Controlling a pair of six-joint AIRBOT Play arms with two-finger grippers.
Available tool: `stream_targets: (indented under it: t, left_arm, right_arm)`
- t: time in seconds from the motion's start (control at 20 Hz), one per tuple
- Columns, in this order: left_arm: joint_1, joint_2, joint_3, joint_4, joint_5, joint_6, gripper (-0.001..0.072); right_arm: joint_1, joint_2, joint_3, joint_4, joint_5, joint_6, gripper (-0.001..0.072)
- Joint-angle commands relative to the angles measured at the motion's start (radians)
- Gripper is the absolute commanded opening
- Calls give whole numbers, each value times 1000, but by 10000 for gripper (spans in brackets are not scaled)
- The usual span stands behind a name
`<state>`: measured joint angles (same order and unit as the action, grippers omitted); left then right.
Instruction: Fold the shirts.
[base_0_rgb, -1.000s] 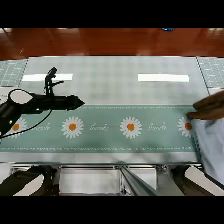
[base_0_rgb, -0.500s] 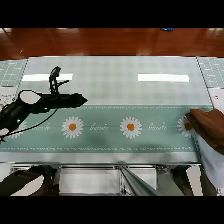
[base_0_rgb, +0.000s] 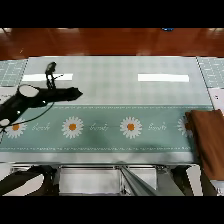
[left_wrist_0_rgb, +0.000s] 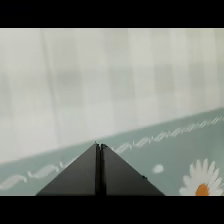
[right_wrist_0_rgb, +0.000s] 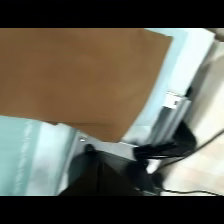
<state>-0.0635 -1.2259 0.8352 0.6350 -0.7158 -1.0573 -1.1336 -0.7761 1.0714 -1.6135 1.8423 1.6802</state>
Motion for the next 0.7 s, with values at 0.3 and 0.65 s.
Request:
stream_targets:
  t: [0.3,0.65]
  left_arm:
    - [32,-3,484,388,-301,-266,18]
    - [-138,-107,465,596,-240,-329,19]
  right_arm:
    - [911,-294,278,544,-655,4,25]
    - [1399,-721,406,6,-592,84,25]
